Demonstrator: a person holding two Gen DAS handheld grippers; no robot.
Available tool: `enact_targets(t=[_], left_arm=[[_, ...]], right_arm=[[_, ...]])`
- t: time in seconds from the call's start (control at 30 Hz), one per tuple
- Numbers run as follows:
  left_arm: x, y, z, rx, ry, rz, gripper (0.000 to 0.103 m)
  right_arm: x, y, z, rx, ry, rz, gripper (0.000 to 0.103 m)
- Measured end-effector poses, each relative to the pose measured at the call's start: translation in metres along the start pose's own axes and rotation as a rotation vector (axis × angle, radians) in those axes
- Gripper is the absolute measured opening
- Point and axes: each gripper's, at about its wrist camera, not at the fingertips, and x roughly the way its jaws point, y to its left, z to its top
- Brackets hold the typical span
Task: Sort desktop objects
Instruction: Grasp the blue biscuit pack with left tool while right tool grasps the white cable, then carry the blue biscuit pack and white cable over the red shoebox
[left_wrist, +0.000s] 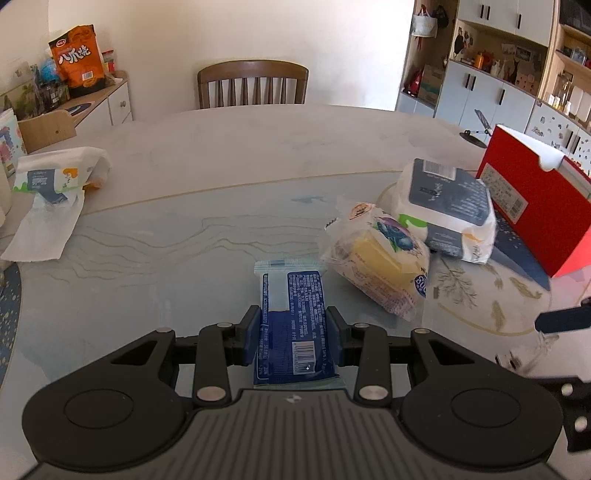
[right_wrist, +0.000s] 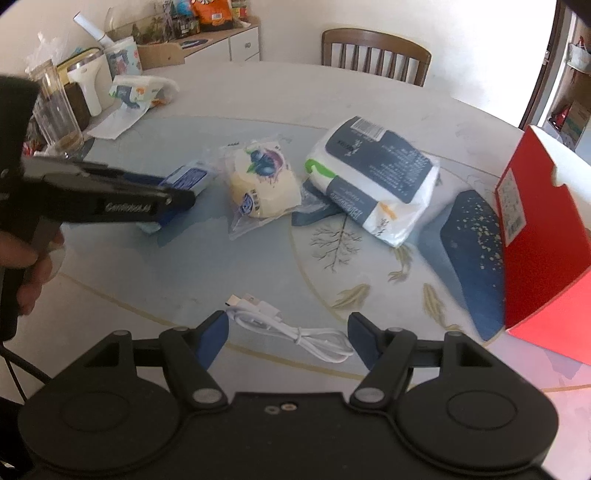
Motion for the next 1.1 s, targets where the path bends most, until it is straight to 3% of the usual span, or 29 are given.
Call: enact_targets(t=[0.27,0.7,1.1], left_arm=[[-0.023,-0.014,-0.009,-0.004,-0.008,-0.011,0.036],[-0.052,-0.030,-0.046,-0.035,0.054,-0.008,0.036],[-0.077,-0.085,-0.020,0.040,-0.039,-0.088,0.036]], right_arm=[[-0.012,-0.012,-0.005,0.016,-0.017,-0.003,0.070],[-0.029,-0.036,-0.021,0.020,-0.015,0.006,0.070],[-0.057,-0.068,-0.020,0.037,-0.062,0.006,0.070]])
